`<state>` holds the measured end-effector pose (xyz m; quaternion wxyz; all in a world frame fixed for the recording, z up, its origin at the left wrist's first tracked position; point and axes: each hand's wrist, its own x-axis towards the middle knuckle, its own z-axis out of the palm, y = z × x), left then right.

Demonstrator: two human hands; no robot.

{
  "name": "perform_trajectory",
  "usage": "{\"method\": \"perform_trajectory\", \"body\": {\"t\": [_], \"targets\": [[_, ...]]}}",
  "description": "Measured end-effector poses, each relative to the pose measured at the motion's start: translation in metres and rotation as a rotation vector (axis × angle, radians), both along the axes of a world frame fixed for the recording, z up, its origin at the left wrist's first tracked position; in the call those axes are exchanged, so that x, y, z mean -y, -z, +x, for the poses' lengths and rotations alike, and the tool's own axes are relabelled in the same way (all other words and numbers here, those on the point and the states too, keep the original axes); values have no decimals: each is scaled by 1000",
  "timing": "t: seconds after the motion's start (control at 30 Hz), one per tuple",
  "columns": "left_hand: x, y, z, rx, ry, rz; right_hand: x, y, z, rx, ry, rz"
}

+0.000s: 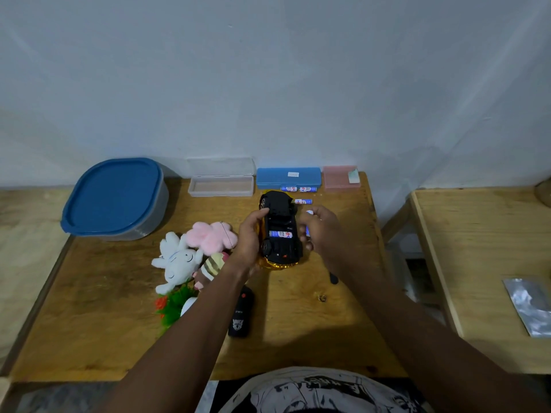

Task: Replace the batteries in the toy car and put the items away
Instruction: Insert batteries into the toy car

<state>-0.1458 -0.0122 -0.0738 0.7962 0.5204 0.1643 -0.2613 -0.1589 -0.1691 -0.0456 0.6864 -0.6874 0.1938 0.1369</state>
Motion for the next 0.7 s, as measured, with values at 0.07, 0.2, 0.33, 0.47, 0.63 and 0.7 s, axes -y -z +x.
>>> {"method": "perform_trajectory", "body": {"t": [0.07,0.2,0.33,0.47,0.63,0.7], "targets": [[1,-1,1,17,-1,-6,-1,2,-5,-10,6,0],[0,0,3,50,-28,2,-4,7,-11,71,-5,-111],[0,4,4,93,-40,15,-7,9,-12,169,4,-275],[1,3,2,120,-65,65,-11,9,-12,215,5,-325],[3,-4,2,172,-150,103,-15,8,-11,229,7,-319],[4,-4,3,190,-155,117,-15,7,-11,226,17,-313]]}}
